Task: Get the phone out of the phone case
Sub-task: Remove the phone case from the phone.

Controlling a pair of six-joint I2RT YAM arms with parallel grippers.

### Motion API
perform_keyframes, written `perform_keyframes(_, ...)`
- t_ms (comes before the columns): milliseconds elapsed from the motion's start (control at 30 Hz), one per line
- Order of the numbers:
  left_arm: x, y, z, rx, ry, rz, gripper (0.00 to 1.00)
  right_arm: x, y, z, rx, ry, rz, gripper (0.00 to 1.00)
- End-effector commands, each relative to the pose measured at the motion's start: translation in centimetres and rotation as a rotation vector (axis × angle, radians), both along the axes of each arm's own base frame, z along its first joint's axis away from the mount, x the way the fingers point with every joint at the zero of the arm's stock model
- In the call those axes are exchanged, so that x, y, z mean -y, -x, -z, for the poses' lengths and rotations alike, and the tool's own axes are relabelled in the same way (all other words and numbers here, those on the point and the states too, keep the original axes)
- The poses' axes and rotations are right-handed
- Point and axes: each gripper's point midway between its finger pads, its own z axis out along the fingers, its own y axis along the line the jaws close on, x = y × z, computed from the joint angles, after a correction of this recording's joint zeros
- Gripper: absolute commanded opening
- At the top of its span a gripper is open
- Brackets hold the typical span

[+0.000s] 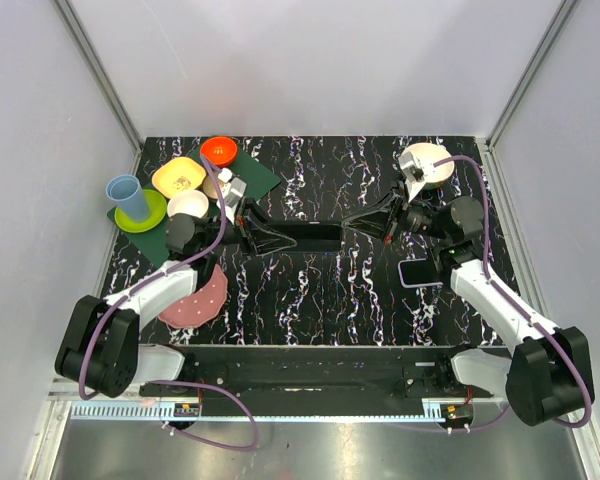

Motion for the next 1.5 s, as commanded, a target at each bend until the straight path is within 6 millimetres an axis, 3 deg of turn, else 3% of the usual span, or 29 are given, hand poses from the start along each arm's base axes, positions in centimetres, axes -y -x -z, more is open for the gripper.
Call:
perform_keyframes(0, -0.3, 1.7, -3.6, 0.213, 0.075, 0.013, 0.0, -0.2, -0.4, -0.5, 0.001, -0.018, 0.012, 0.01)
perform_keyframes(667, -0.3, 2.3, -3.7, 0.221, 0.084, 0.038, 0.0, -0.7, -2.0, 0.7, -0.002, 0.035, 0.075, 0.1)
perform_keyframes(733, -0.2, 2.3, -3.6, 0.217, 0.082, 0.038, 0.0, -0.6, -1.9, 0.4, 0.016, 0.033, 0.083, 0.25)
perform_keyframes(833, -0.1, 1.9, -3.4, 0.198, 0.077, 0.026, 0.0, -0.3, -1.5, -1.0, 0.056, 0.013, 0.096, 0.35)
perform_keyframes(1100, 0.2, 0.4, -2.7, 0.163, 0.051, -0.018, 0.0, 0.5, -0.3, -2.8, 0.071, -0.055, 0.076, 0.35)
perform_keyframes(1467, 0.2, 0.5, -3.0, 0.168, 0.06, -0.018, 0.0, -0.4, 0.8, -0.4, 0.071, 0.023, -0.042, 0.38)
